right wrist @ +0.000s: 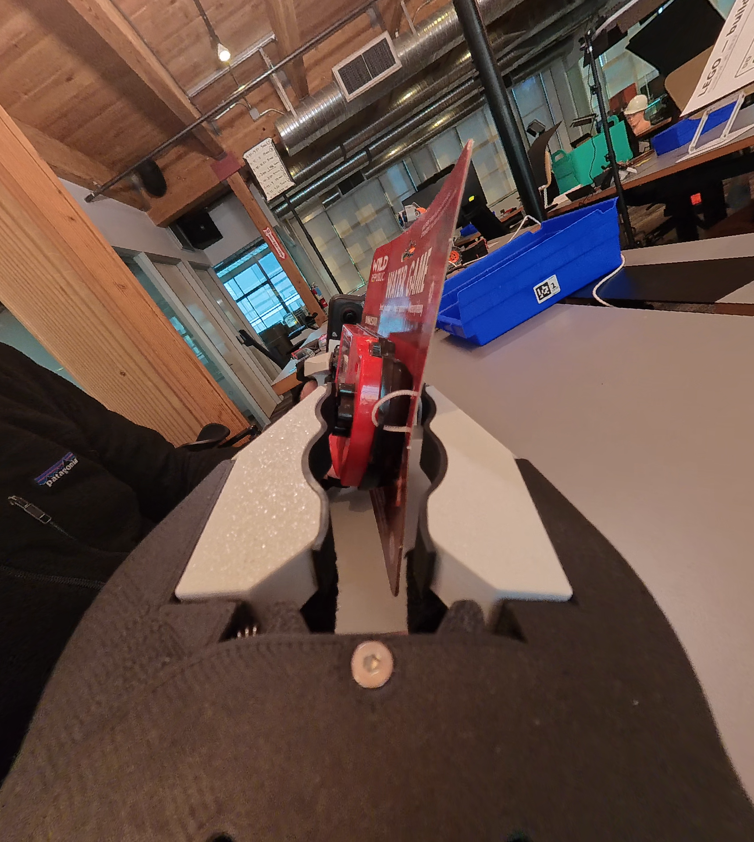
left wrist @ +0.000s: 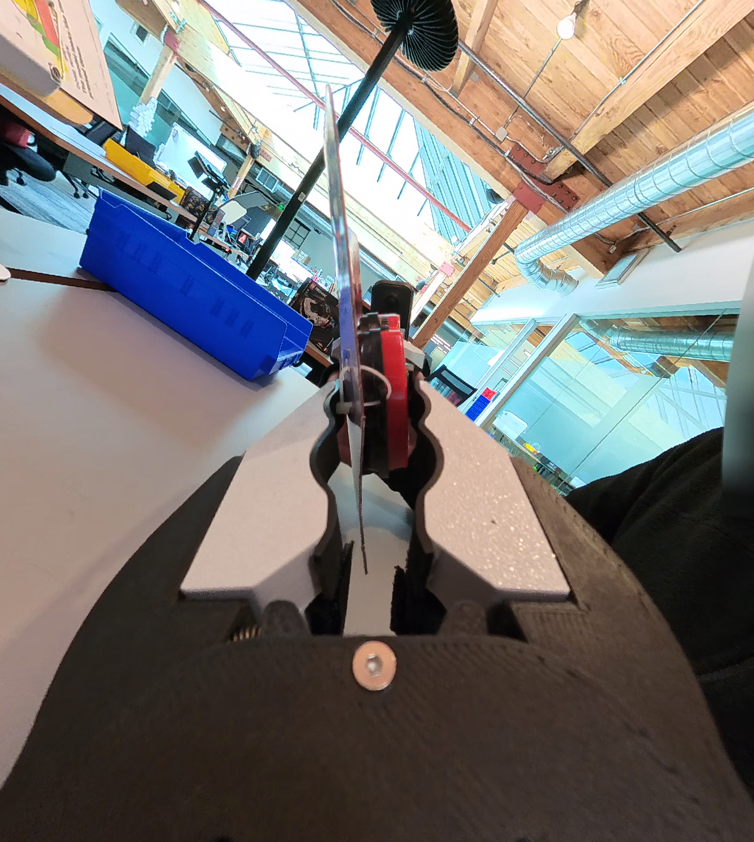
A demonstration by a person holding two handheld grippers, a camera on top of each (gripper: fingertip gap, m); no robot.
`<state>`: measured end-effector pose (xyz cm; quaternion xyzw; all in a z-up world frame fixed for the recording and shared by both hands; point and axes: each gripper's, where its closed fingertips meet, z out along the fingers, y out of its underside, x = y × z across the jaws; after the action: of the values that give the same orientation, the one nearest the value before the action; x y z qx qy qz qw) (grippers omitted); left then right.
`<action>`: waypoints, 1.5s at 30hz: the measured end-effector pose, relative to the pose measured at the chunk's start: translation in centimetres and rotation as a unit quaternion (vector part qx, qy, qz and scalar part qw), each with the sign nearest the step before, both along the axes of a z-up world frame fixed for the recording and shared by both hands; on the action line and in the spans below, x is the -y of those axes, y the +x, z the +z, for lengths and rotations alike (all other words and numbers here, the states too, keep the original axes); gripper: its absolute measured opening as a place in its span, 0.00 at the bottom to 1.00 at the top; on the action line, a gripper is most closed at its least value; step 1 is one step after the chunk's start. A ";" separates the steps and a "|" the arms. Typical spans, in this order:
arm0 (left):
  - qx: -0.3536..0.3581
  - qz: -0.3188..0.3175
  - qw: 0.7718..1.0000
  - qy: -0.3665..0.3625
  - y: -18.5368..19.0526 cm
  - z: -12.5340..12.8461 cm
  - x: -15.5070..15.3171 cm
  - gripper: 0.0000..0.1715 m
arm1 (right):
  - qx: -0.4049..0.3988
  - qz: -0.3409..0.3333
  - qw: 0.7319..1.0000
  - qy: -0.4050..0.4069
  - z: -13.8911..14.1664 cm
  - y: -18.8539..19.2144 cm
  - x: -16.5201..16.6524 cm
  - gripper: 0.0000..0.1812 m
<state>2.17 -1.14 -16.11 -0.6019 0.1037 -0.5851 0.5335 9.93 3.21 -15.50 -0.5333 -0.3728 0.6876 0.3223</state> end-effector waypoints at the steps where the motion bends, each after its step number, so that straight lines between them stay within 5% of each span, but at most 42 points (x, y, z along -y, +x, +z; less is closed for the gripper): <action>1: 0.002 0.002 1.000 0.002 -0.1 0.1 0.0 0.15 | 0.002 0.000 1.000 -0.001 -0.1 0.0 0.0 0.19; 45: 0.027 0.006 1.000 0.011 -0.6 0.3 -0.2 0.17 | 0.025 0.010 1.000 -0.001 -0.3 -0.2 0.4 0.16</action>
<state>1.54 -0.98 -15.79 -0.5808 0.0918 -0.5964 0.5464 9.77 2.82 -15.77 -0.5465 -0.3857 0.6777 0.3056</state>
